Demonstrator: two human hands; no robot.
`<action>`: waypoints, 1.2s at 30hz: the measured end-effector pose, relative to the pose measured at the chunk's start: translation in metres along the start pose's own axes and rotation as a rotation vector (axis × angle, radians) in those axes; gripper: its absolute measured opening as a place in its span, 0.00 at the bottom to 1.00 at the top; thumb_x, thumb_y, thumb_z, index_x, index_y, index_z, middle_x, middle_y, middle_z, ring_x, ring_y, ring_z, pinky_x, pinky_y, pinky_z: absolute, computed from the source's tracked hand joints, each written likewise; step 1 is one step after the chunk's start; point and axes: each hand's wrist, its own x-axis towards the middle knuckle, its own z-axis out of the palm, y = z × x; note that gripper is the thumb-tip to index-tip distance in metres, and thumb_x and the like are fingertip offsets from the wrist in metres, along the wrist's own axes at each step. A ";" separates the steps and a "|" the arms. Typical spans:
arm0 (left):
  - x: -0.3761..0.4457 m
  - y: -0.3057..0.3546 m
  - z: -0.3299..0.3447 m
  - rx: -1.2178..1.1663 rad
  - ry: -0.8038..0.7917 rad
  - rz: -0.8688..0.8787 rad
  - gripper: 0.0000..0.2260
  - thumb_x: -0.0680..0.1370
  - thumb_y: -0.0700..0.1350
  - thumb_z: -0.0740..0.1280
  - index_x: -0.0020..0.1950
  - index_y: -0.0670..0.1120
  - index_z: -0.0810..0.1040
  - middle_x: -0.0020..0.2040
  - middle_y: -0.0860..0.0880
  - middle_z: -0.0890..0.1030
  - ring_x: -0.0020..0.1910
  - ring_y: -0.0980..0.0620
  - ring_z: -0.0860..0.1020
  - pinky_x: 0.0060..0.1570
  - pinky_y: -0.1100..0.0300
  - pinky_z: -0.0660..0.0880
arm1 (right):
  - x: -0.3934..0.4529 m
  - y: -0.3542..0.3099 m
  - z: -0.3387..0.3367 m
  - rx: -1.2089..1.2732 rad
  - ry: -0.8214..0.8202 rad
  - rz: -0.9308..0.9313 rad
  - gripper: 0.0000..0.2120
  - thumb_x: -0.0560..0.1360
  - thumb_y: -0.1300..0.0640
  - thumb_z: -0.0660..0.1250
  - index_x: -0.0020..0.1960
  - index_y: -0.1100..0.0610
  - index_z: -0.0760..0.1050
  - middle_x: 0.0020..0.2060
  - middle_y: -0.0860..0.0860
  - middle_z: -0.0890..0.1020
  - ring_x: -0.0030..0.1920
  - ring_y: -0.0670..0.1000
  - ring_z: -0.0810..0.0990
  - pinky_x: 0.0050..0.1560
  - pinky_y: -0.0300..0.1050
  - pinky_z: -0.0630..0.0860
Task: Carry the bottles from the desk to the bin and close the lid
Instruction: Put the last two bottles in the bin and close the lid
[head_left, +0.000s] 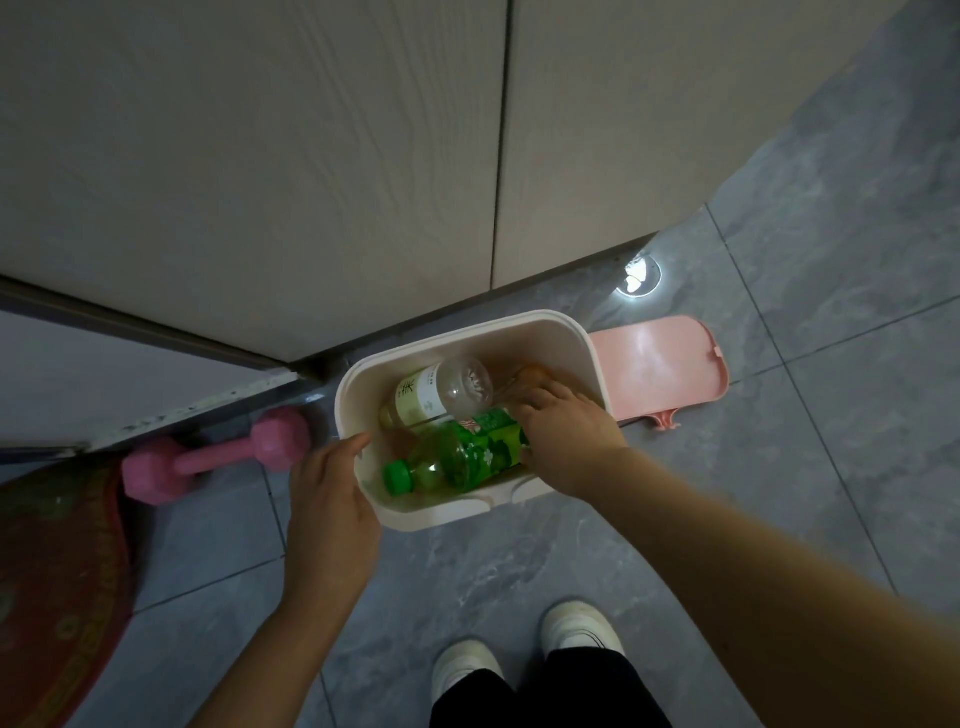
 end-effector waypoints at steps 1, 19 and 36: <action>0.000 0.001 0.000 0.006 0.009 0.002 0.21 0.75 0.27 0.56 0.66 0.40 0.72 0.63 0.40 0.74 0.64 0.43 0.68 0.60 0.59 0.64 | -0.001 0.000 0.001 0.017 0.017 0.002 0.26 0.76 0.55 0.63 0.72 0.53 0.63 0.73 0.51 0.64 0.74 0.54 0.59 0.73 0.51 0.59; 0.010 0.009 -0.005 0.014 0.087 -0.001 0.15 0.76 0.34 0.63 0.62 0.39 0.75 0.57 0.37 0.78 0.56 0.38 0.75 0.56 0.44 0.72 | -0.038 0.090 0.035 0.568 0.445 0.488 0.13 0.76 0.57 0.64 0.61 0.56 0.75 0.55 0.54 0.81 0.44 0.47 0.76 0.45 0.39 0.72; 0.034 -0.036 0.026 -0.331 0.179 -0.181 0.16 0.72 0.49 0.59 0.58 0.51 0.77 0.51 0.43 0.82 0.48 0.40 0.81 0.56 0.37 0.75 | 0.056 0.131 0.129 0.118 0.100 0.527 0.09 0.76 0.61 0.62 0.55 0.57 0.76 0.52 0.54 0.78 0.50 0.55 0.80 0.51 0.48 0.78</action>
